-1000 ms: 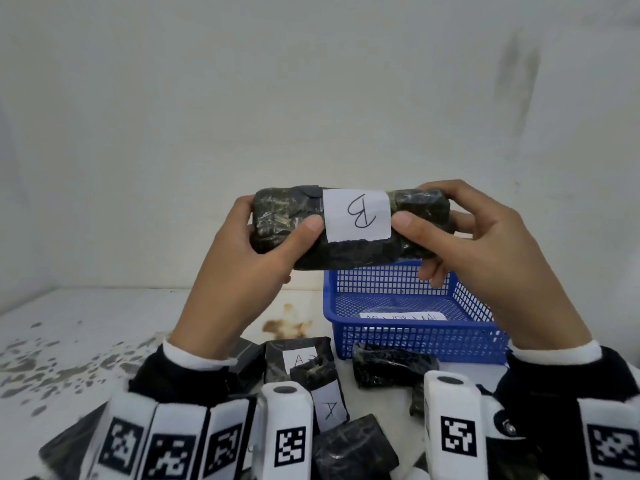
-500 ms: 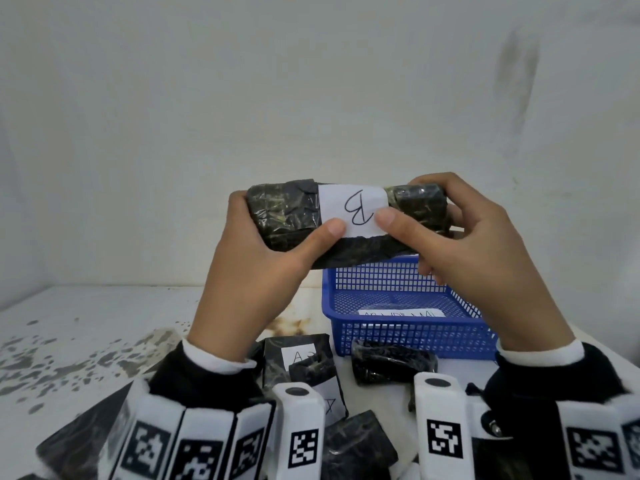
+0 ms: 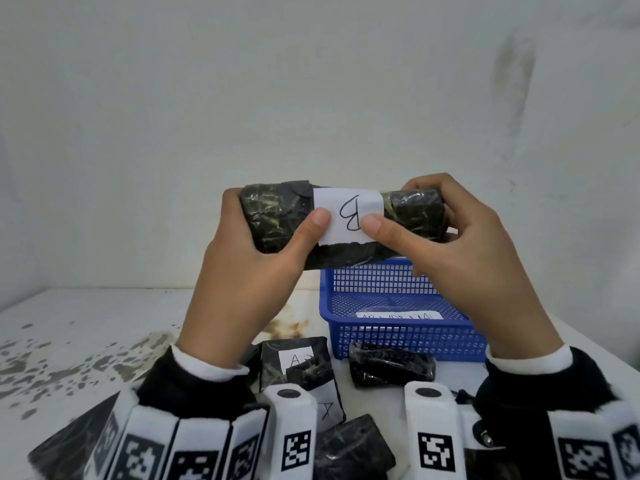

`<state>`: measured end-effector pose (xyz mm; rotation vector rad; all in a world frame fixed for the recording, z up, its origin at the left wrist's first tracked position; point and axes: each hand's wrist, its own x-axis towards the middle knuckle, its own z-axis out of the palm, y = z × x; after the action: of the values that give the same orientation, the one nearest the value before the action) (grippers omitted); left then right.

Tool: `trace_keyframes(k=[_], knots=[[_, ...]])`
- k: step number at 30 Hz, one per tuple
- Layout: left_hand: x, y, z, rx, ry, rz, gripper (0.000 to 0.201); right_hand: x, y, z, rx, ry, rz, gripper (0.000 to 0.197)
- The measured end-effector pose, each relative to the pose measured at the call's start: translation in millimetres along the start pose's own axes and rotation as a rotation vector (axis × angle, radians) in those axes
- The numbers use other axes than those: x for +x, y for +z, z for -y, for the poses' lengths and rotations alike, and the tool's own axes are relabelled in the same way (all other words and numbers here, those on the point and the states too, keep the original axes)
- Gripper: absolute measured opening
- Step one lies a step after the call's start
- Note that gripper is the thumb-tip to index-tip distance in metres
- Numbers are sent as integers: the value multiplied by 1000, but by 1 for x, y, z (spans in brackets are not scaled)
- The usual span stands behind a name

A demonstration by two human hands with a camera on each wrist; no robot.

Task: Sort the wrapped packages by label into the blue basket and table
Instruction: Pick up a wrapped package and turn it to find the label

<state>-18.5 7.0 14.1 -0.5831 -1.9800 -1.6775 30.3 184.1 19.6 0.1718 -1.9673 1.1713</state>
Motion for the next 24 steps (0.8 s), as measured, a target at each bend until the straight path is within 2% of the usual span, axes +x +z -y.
trace_keyframes(k=[6, 10, 13, 16, 17, 21, 24], knots=[[3, -4, 5, 25, -70, 31, 69, -1, -4, 2, 61, -23, 4, 31], [2, -7, 3, 25, -102, 119, 76, 0, -5, 3, 96, -20, 12, 27], [3, -10, 1, -22, -101, 126, 68, 2, -7, 2, 135, -5, 6, 26], [3, -11, 1, -59, -94, 124, 64, 4, -10, 0, 168, 39, 14, 6], [3, -11, 1, -77, -97, 126, 62, 4, -11, -2, 173, 45, 20, 5], [5, -11, 2, -161, -119, 130, 43, 5, -11, -3, 205, 52, 23, 8], [8, -10, 5, -212, -140, 135, 39, 4, -9, -1, 217, 49, 27, 19]])
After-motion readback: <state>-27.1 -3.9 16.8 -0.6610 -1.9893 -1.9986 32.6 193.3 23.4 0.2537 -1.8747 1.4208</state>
